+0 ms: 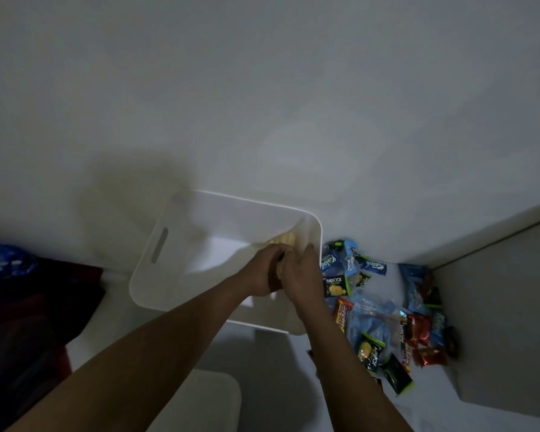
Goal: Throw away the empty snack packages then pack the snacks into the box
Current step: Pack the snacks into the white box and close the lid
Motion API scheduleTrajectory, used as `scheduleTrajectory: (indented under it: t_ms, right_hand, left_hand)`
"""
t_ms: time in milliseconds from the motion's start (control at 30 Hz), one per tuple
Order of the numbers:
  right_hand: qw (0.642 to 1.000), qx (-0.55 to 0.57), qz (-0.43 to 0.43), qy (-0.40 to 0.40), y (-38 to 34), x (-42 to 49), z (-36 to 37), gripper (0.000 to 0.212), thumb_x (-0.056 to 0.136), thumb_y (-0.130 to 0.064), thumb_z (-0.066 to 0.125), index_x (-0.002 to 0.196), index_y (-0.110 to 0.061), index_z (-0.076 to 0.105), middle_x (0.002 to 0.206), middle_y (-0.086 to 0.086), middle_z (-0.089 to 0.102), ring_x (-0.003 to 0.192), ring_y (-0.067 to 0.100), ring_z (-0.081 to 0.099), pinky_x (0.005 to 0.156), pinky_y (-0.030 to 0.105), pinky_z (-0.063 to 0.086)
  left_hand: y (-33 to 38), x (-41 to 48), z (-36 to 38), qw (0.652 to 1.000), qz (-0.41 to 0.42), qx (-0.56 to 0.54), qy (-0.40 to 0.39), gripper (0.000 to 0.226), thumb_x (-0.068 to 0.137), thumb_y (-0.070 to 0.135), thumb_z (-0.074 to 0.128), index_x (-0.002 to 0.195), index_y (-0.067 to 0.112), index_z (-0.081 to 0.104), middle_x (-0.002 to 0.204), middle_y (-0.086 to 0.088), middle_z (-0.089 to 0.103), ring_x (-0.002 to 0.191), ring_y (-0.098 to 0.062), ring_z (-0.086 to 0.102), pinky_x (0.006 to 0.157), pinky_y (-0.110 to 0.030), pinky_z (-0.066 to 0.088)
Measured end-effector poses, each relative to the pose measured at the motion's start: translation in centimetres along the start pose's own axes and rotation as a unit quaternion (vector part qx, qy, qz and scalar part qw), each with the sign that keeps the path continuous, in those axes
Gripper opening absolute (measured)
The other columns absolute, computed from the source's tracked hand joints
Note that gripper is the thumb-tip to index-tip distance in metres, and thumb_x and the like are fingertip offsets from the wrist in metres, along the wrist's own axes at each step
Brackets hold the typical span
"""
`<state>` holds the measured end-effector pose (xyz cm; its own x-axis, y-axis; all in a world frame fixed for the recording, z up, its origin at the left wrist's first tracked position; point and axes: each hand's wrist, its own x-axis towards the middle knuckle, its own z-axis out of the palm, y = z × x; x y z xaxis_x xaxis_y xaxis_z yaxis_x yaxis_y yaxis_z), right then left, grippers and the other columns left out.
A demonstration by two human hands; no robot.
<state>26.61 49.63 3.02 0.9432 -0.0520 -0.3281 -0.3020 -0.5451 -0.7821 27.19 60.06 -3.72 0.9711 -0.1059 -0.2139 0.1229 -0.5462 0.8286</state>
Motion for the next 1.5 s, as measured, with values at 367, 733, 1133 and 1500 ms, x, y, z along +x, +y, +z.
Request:
scheduleTrajectory:
  t_ms: [367,733,1133,1500]
  right_hand:
    - [0.995,-0.059,-0.074,0.031,-0.7,-2.1,-6.1,0.04,0.103,-0.016,0.045,0.139,0.002,0.047,0.137,0.018,0.056,0.125,0.029,0.053,0.083,0.021,0.035]
    - [0.992,-0.061,-0.102,0.045,6.0,-6.5,-16.6,0.037,0.103,-0.016,0.048,0.136,-0.001,0.051,0.135,0.018,0.057,0.122,0.031,0.054,0.084,0.025,0.038]
    - [0.992,-0.101,-0.06,-0.035,26.6,-11.4,-29.0,0.026,0.099,-0.01,0.052,0.123,-0.001,0.059,0.119,0.019,0.064,0.109,0.03,0.061,0.077,0.019,0.035]
    - [0.979,-0.135,0.049,-0.144,40.1,-14.8,-31.5,0.074,0.068,-0.033,0.076,0.135,-0.011,0.052,0.122,0.018,0.06,0.101,0.028,0.064,0.08,0.032,0.057]
  left_hand:
    - [3.1,-1.7,-0.5,0.996,-0.017,0.086,0.019,0.07,0.083,0.013,0.074,0.145,0.015,0.042,0.142,-0.009,0.047,0.127,-0.028,0.049,0.104,-0.033,0.041]
    - [12.9,-6.7,4.1,0.987,0.03,0.081,0.138,0.051,0.083,0.017,0.072,0.132,0.017,0.058,0.135,-0.009,0.055,0.117,-0.027,0.056,0.1,-0.033,0.045]
    - [18.5,-14.0,24.9,0.988,-0.032,0.125,0.081,0.024,0.079,0.028,0.073,0.086,0.006,0.068,0.084,-0.009,0.065,0.079,-0.022,0.062,0.068,-0.032,0.048]
    - [15.3,-19.6,38.2,0.937,-0.201,0.28,-0.053,0.08,0.08,0.052,0.065,0.146,0.028,0.028,0.144,-0.008,0.033,0.13,-0.033,0.035,0.099,-0.048,0.044]
